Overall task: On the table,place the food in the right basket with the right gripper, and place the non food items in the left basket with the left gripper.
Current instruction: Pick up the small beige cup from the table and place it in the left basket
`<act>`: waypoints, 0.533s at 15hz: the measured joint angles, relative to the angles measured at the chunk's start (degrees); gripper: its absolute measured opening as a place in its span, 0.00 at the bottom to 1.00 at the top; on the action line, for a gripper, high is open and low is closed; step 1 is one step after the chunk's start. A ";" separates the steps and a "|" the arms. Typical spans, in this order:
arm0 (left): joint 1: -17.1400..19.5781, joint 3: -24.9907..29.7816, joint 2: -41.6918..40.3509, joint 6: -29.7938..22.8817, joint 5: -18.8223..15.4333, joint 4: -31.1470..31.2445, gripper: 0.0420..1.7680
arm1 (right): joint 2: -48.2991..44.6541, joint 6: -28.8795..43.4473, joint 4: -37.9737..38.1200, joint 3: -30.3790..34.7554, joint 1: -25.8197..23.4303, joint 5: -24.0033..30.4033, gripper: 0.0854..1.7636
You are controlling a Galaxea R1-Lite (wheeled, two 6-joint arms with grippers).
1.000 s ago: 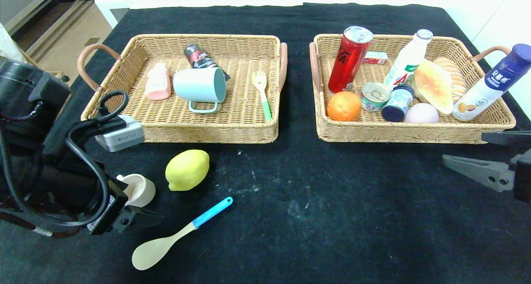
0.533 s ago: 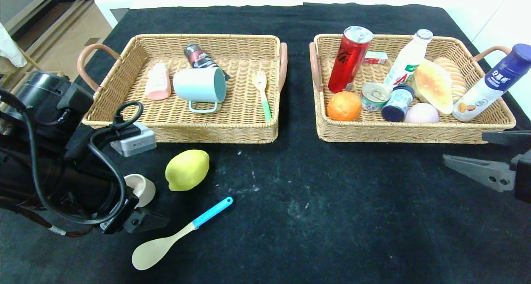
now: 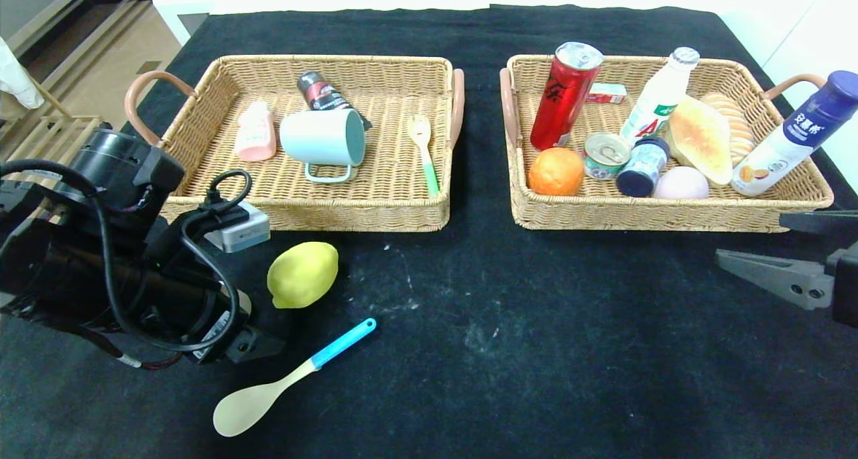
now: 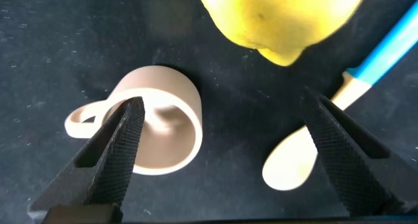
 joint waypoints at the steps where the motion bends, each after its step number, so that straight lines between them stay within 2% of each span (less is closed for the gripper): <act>1: 0.00 0.28 0.12 0.02 0.33 -0.18 0.97 | 0.00 0.00 0.00 0.00 0.00 0.00 0.97; 8: -0.13 0.63 0.66 0.05 1.32 -0.13 0.97 | 0.00 0.00 0.00 0.05 0.00 0.00 0.97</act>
